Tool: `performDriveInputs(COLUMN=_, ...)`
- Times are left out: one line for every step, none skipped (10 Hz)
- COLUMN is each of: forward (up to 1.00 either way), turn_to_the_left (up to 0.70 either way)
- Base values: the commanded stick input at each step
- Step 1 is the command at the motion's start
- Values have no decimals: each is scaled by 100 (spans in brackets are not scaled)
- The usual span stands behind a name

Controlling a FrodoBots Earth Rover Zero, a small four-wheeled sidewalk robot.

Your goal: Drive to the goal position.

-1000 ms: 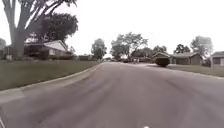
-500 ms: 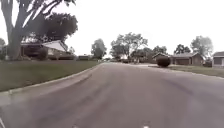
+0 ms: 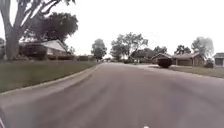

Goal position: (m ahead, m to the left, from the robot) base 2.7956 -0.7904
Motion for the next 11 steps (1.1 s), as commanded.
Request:
performDriveInputs(forward=70, turn_to_the_left=0)
performDriveInputs(forward=70, turn_to_the_left=0)
performDriveInputs(forward=70, turn_to_the_left=0)
performDriveInputs(forward=70, turn_to_the_left=0)
performDriveInputs(forward=70, turn_to_the_left=0)
performDriveInputs(forward=70, turn_to_the_left=0)
performDriveInputs(forward=70, turn_to_the_left=0)
performDriveInputs(forward=70, turn_to_the_left=0)
performDriveInputs(forward=70, turn_to_the_left=0)
performDriveInputs(forward=70, turn_to_the_left=0)
performDriveInputs(forward=70, turn_to_the_left=0)
